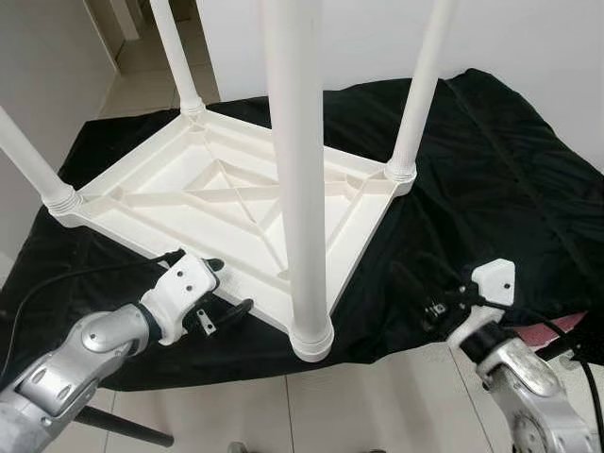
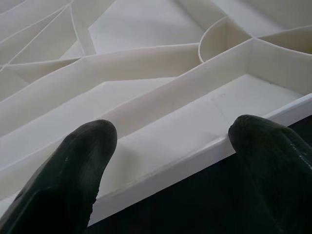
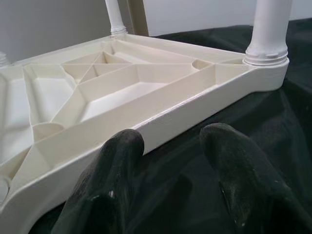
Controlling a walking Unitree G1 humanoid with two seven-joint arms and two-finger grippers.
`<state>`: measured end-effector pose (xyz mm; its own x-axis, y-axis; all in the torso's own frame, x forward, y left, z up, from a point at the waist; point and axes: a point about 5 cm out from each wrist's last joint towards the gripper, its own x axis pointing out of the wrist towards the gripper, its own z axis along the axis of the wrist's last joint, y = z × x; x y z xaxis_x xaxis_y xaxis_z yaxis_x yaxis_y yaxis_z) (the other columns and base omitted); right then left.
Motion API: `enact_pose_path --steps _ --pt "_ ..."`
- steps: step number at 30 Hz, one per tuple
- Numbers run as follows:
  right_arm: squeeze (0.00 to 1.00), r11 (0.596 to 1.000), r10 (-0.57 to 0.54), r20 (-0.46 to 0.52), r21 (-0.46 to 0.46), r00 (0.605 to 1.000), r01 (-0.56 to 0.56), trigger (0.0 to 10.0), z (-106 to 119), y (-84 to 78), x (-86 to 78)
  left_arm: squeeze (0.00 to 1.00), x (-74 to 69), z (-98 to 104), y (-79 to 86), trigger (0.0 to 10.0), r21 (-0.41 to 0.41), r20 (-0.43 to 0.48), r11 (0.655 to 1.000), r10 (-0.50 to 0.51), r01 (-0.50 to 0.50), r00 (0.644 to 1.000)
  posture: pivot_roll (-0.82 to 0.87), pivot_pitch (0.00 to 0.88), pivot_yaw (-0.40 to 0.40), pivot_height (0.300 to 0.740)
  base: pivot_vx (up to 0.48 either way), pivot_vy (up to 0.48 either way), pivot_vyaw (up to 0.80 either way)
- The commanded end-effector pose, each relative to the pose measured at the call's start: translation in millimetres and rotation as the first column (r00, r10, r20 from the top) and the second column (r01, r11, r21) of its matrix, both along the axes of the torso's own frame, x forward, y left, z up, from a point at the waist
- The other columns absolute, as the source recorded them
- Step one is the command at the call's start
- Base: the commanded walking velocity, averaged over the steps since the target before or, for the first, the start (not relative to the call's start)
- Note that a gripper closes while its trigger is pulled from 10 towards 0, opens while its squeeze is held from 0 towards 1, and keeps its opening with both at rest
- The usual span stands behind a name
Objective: Building children table
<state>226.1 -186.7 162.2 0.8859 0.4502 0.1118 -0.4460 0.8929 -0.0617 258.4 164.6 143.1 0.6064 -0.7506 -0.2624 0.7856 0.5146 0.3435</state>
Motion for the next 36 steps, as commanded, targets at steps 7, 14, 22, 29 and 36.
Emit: enact_pose_path --steps 7,14,22,29,36 --pt "1.0 0.996 0.089 -0.053 -0.013 0.995 -0.09 10.0 -5.6 2.2 -8.1 0.0 -28.1 -17.8 -6.9 10.0 0.052 -0.264 0.873 -0.457 0.486 0.849 -0.07 0.119 0.103 0.74 0.0 0.0 0.0" --pt "0.0 0.997 0.052 -0.037 -0.053 0.998 -0.054 10.0 -5.2 -3.2 -7.3 0.0 -28.9 -13.3 2.8 10.0 0.041 -0.283 0.873 -0.457 0.486 0.843 -0.07 0.11 0.106 0.74 0.0 0.0 0.0" --pt "0.0 0.997 0.065 -0.04 -0.039 0.997 -0.067 10.0 -8.1 0.2 -7.0 0.0 -34.8 -9.2 9.8 10.0 0.047 -0.293 0.875 -0.45 0.482 0.844 -0.06 0.107 0.113 0.74 0.0 0.0 0.0" --pt "0.0 0.997 0.064 -0.036 -0.032 0.997 -0.065 10.0 -9.6 3.6 -2.8 0.0 -21.5 -6.6 5.8 10.0 0.038 -0.257 0.89 -0.431 0.455 0.865 -0.06 0.106 0.112 0.74 0.0 0.0 0.0" --pt "0.0 0.999 0.034 -0.037 -0.026 0.999 -0.035 10.0 -10.7 -0.9 -5.9 0.0 -1.1 7.2 17.0 10.0 0.05 -0.196 0.914 -0.386 0.402 0.902 -0.06 0.107 0.114 0.74 0.0 0.0 0.0"
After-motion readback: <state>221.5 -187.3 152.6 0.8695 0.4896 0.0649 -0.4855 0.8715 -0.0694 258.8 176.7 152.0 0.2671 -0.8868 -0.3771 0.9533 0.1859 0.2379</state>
